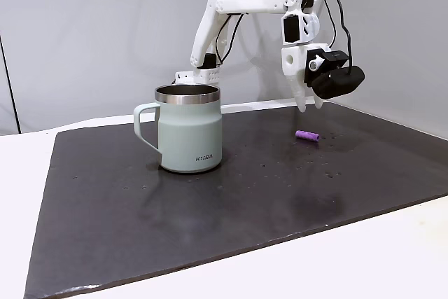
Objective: Grasp a pengrip and put it in the cup.
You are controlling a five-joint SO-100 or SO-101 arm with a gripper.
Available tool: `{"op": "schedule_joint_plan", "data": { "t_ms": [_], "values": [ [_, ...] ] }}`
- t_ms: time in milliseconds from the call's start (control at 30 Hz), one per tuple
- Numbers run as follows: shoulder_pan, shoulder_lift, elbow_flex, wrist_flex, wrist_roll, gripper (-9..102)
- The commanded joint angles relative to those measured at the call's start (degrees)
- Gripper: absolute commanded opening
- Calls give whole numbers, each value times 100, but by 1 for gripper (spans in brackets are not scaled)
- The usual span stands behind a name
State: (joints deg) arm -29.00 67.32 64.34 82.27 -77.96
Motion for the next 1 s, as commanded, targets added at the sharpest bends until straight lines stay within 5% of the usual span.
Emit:
{"op": "schedule_joint_plan", "data": {
  "t_ms": [0, 467, 967],
  "values": [
    [97, 26, 114, -457, -97, 19],
    [-62, -114, 1433, -1960, -62, 19],
    [-352, -79, 2312, -2637, 9, 15]
  ]
}}
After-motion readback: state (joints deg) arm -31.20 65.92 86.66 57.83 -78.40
